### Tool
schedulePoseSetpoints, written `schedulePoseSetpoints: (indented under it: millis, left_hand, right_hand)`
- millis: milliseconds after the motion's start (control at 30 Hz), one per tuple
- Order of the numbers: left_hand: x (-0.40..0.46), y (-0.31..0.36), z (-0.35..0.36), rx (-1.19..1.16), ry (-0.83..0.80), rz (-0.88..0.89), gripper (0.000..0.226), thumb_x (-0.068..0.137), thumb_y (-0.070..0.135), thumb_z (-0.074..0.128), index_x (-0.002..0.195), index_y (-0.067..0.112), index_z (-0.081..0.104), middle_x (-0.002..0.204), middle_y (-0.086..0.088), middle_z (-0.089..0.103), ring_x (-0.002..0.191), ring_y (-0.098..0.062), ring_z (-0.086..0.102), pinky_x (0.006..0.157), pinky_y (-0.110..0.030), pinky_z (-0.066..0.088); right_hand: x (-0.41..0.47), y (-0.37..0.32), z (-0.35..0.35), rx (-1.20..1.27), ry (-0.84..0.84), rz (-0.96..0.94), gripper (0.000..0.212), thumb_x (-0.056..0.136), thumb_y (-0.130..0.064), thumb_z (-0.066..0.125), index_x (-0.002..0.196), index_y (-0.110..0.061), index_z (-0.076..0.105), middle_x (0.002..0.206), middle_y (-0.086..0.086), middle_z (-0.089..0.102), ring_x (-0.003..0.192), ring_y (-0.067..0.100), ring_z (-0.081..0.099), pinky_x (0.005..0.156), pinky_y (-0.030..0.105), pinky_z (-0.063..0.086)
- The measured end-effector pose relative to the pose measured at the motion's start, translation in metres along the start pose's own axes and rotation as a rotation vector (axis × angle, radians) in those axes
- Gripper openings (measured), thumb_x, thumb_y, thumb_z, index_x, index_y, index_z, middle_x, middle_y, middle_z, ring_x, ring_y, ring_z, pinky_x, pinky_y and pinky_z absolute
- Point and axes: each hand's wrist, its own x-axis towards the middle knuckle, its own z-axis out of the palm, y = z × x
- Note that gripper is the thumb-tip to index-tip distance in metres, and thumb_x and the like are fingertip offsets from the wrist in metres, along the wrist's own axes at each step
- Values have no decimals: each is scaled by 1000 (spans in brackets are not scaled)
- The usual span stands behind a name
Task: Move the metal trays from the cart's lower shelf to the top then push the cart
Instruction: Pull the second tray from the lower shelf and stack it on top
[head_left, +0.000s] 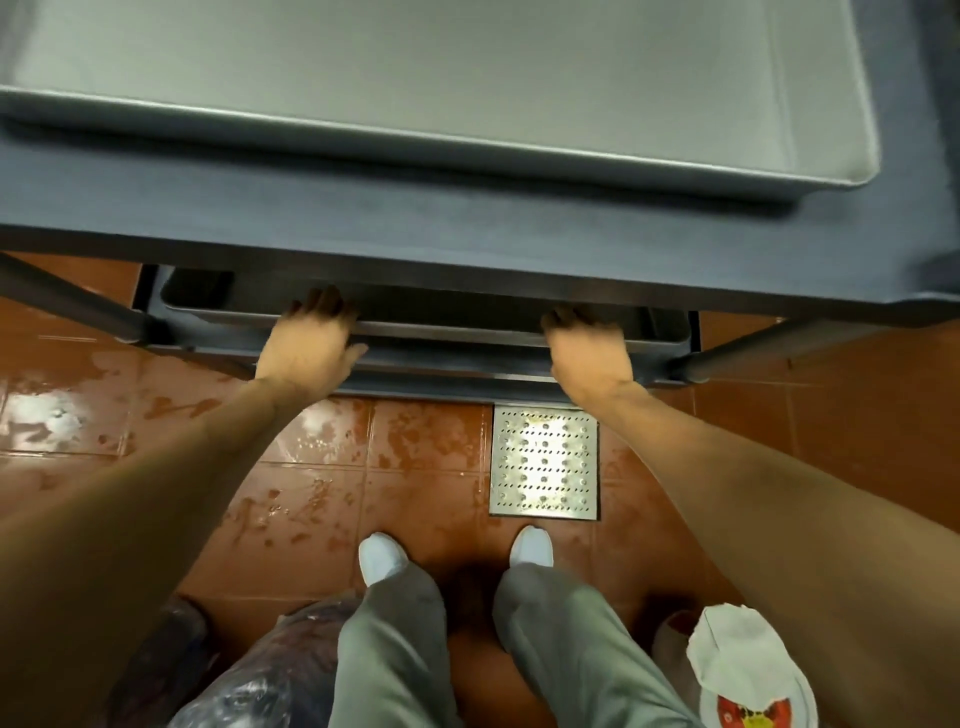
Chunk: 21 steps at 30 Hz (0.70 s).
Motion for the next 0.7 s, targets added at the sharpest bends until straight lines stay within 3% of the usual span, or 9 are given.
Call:
schedulePoseSetpoints:
  millis: [133,233,333,400,500,700]
  left_hand:
    - [-13,4,-43,91,-43,26,28,91,22,65,109,2,61,102,-22,63,88,-37,62,77,-46,53]
    - [-28,6,-70,116,-25,104,24,93,20,63,108,1,60,98,-21,67,88,-37,65,78,-46,51]
    - [-46,9,-92,85,-9,154,26,93,21,63,110,3,57,103,-18,65,90,-33,65,79,-43,51]
    - [-60,12,-102,61,-24,174,26,92,24,63,109,5,56,101,-13,61,81,-27,63,70,-38,52]
    - [-76,12,-117,53,-59,161,29,93,29,62,109,7,54,101,-9,57,73,-23,60,60,-32,44]
    - [-98,4,-154,60,-115,137,37,90,37,63,114,11,52,108,-7,60,83,-23,64,61,-30,41]
  right_hand:
    - [-24,-1,-34,50,10,48,16,84,-9,67,99,-9,62,86,12,67,72,28,65,59,32,42]
    - [-41,2,-51,125,41,44,16,88,-12,64,102,-8,60,94,12,67,84,27,64,72,36,48]
    - [-53,2,-67,135,80,-16,28,92,-31,60,107,-8,55,102,11,64,94,27,61,83,40,47]
    - [-58,-1,-77,84,69,-60,38,87,-40,65,106,-10,53,101,9,64,94,25,61,84,39,47]
    - [-62,-4,-95,23,76,-82,37,84,-37,70,102,-9,53,95,9,67,88,24,62,80,35,46]
    - [-84,-11,-127,55,87,-108,36,82,-32,73,105,-11,53,99,8,64,89,22,58,81,34,45]
